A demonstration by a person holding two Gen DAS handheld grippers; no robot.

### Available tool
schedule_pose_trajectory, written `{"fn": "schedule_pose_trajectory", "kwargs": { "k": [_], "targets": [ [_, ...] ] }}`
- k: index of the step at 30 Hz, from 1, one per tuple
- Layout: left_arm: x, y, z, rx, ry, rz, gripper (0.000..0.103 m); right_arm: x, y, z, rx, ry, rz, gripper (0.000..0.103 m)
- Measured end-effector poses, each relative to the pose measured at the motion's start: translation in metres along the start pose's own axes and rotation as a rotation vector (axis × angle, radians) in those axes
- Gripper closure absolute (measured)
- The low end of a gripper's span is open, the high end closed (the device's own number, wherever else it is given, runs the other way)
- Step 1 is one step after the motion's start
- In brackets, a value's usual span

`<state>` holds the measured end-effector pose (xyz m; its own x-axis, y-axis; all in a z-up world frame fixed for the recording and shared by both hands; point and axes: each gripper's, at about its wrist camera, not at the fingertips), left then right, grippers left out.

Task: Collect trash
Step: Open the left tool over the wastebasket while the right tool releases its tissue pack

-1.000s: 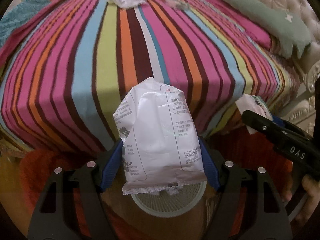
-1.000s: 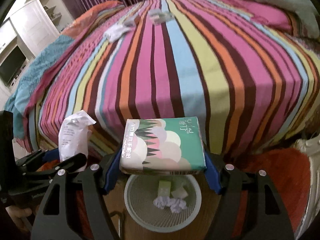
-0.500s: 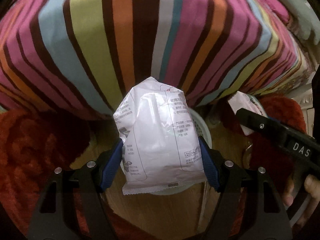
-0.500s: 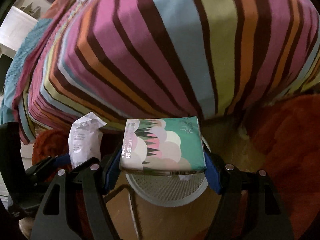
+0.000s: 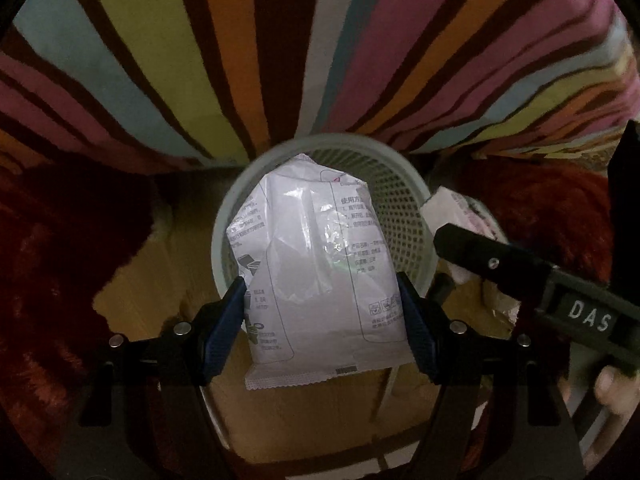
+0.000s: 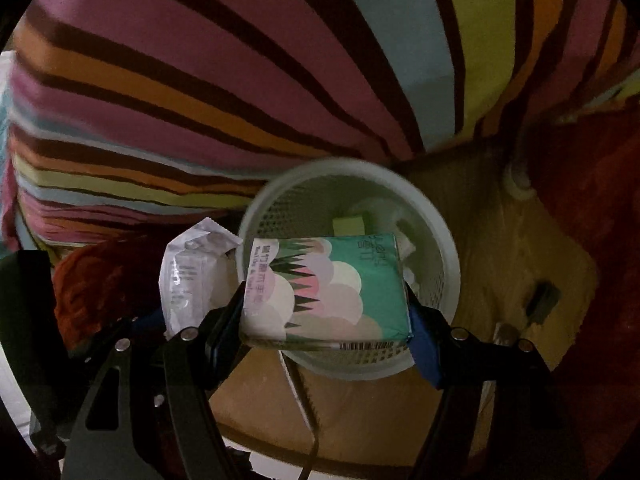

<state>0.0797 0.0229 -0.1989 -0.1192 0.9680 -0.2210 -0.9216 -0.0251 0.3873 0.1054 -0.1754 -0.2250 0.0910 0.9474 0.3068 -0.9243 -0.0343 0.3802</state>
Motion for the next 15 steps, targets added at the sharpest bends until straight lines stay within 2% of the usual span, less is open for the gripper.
{"fn": "schedule_pose_trajectory", "kwargs": {
  "k": [9,10,11,13,15],
  "targets": [
    [-0.005,-0.008,-0.02,0.087,0.005,0.037,0.031,-0.003,-0.009,-0.022,0.082,-0.014,-0.046,0.034],
    [-0.004,-0.009,-0.024,0.103,0.012,0.045,0.029,-0.004,-0.01,-0.024,0.092,-0.014,-0.059,0.03],
    [0.001,-0.008,-0.025,0.12,0.016,0.054,0.025,-0.007,-0.01,-0.025,0.097,-0.01,-0.07,0.02],
    [0.005,-0.009,-0.03,0.144,0.02,0.07,0.02,-0.013,-0.011,-0.026,0.091,0.011,-0.107,0.008],
    [0.008,-0.01,-0.03,0.144,0.027,0.08,0.016,-0.017,-0.013,-0.026,0.078,0.02,-0.139,0.008]
  ]
}}
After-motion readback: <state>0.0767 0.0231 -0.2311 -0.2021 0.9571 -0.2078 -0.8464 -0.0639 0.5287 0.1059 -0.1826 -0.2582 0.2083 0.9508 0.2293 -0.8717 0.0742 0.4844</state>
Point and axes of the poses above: each gripper's, at about its wrist camera, not at the fingertips, and z roughly against the way its jaws point, x to its left, y to its underside, and after that the axes turned 15 degrees about x, right-handed
